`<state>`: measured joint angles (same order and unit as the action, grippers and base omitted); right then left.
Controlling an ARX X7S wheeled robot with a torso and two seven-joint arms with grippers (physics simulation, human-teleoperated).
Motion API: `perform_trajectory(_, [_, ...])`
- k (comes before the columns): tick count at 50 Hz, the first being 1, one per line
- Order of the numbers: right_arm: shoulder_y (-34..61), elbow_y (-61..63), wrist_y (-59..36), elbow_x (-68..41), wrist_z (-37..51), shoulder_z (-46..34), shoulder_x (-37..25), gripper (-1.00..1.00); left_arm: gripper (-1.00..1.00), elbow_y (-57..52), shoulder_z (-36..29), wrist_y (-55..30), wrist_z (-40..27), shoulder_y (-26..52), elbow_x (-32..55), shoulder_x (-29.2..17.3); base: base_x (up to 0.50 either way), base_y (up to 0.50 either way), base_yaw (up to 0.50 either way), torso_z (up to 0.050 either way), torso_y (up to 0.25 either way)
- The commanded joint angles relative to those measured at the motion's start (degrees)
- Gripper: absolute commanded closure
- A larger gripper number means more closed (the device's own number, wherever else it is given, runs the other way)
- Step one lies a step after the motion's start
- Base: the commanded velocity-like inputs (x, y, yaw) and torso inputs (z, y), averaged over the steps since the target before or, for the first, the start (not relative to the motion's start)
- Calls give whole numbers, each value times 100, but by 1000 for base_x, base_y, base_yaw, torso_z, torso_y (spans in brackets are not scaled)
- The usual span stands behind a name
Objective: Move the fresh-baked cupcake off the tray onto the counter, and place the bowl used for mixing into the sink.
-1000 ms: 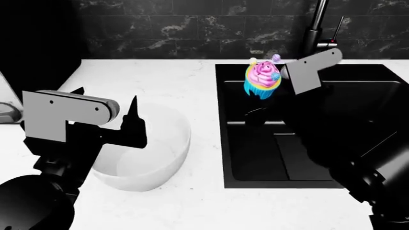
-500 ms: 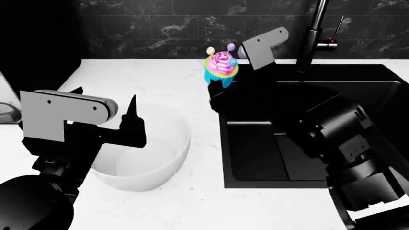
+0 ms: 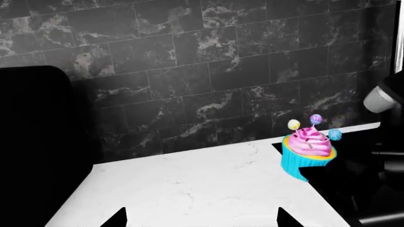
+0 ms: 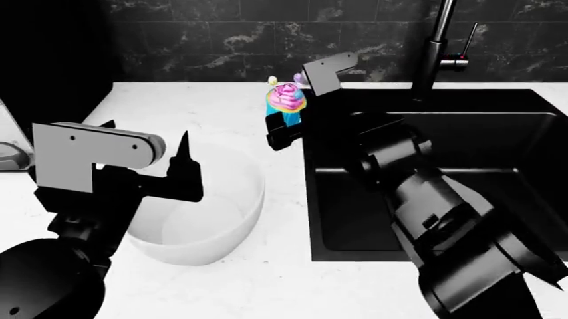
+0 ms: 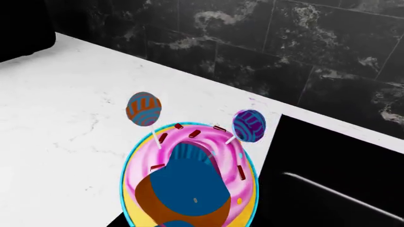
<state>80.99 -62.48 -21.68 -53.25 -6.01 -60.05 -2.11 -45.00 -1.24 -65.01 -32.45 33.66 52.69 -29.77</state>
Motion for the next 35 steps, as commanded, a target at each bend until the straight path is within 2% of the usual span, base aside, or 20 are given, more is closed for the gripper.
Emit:
perform_trajectory(1, [224, -802, 736, -1325, -205, -1676, 210, 100, -100, 115, -155, 41, 13, 98, -79, 16, 0, 0, 0, 0, 0])
perform_trajectory(12, [109, -917, 1026, -2254, 193, -2441, 210, 100, -100, 44, -45, -89, -101, 138, 90, -50, 0, 0, 0, 0, 1])
perform_trajectory(35, [-103, -796, 1162, -2222, -277, -2721, 210, 100, -100, 227, -234, 145, -6, 114, -98, -73, 0, 0, 0, 0, 0])
